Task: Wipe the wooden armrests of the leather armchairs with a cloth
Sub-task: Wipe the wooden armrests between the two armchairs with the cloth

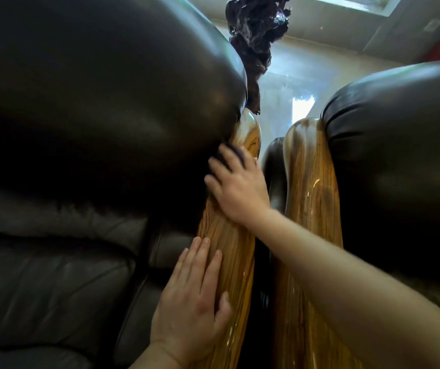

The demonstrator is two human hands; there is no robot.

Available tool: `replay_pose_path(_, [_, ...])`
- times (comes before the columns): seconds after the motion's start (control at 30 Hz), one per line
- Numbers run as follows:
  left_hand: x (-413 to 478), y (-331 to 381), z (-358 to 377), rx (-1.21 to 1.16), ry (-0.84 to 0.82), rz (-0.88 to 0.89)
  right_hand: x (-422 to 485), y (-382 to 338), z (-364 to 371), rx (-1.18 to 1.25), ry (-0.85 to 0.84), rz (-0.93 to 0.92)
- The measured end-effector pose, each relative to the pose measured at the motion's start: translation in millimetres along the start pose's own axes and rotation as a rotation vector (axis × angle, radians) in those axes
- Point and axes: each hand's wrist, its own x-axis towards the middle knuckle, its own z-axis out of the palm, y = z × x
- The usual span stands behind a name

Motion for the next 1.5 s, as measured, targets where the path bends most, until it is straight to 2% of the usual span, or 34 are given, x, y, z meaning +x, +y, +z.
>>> replay_pose_path(0.07, [0.2, -0.8, -0.4, 0.01, -0.011, 0.0, -47.3, -13.9, 4.6, -0.005, 0.009, -0.274])
replay_pose_path(0.13, [0.0, -1.5, -0.7, -0.002, -0.005, -0.007, -50.2, -12.4, 4.8, 0.0, -0.032, -0.344])
replay_pose_path(0.27, [-1.4, -1.6, -0.3, -0.039, 0.02, -0.007, 5.2, -4.1, -0.3, -0.043, -0.008, -0.019])
replay_pose_path(0.33, [-1.4, -0.8, -0.4, -0.034, 0.032, -0.013, 9.2, -2.8, 4.1, -0.058, -0.011, 0.054])
replay_pose_path(0.5, [-1.4, 0.0, -5.6, -0.064, 0.034, -0.015, -45.5, -17.9, 5.9, -0.078, 0.016, -0.039])
replay_pose_path(0.6, [-6.2, -4.1, -11.9, -0.122, 0.033, 0.011, -105.5, -27.6, 8.0, -0.015, 0.055, -0.112])
replay_pose_path(0.67, [-20.1, -11.2, -15.0, -0.116, -0.003, 0.046, -114.3, -18.3, 2.4, 0.03, 0.034, -0.116])
replay_pose_path(0.77, [-59.3, -22.8, -17.7, -0.064, -0.084, 0.084, -84.2, -11.7, -6.5, 0.033, -0.011, -0.007])
replay_pose_path(0.87, [-97.9, -22.4, -14.1, 0.015, -0.141, 0.129, -78.4, -25.9, -0.7, -0.064, -0.028, 0.083])
replay_pose_path(0.93, [-117.6, -20.6, -12.5, 0.087, -0.176, 0.149, -112.1, -39.9, 2.8, -0.098, -0.005, -0.01])
replay_pose_path(1.0, [-135.6, -21.9, -11.6, 0.125, -0.19, 0.155, -163.0, -51.9, 7.7, -0.096, 0.011, -0.21])
replay_pose_path(1.07, [-153.3, -22.7, -8.7, 0.149, -0.199, 0.137, -202.6, -51.9, 9.0, -0.092, -0.04, -0.376])
replay_pose_path(1.13, [-166.6, -20.8, -6.4, 0.167, -0.203, 0.106, -201.1, -40.8, 2.9, -0.106, -0.098, -0.454])
replay_pose_path(1.2, [-170.5, -18.2, -6.3, 0.168, -0.205, 0.073, -173.5, -35.6, -2.4, -0.117, -0.1, -0.393])
replay_pose_path(1.33, [-176.3, -15.3, -8.5, 0.138, -0.193, 0.016, -143.8, -51.5, 4.3, -0.086, -0.045, -0.041])
replay_pose_path(1.4, [-184.3, -17.2, -9.4, 0.122, -0.185, 0.018, -159.4, -64.0, 11.0, -0.119, -0.009, -0.034])
replay_pose_path(1.5, [-201.3, -26.4, -10.4, 0.138, -0.181, 0.027, -204.3, -76.4, 20.0, -0.158, 0.031, -0.17])
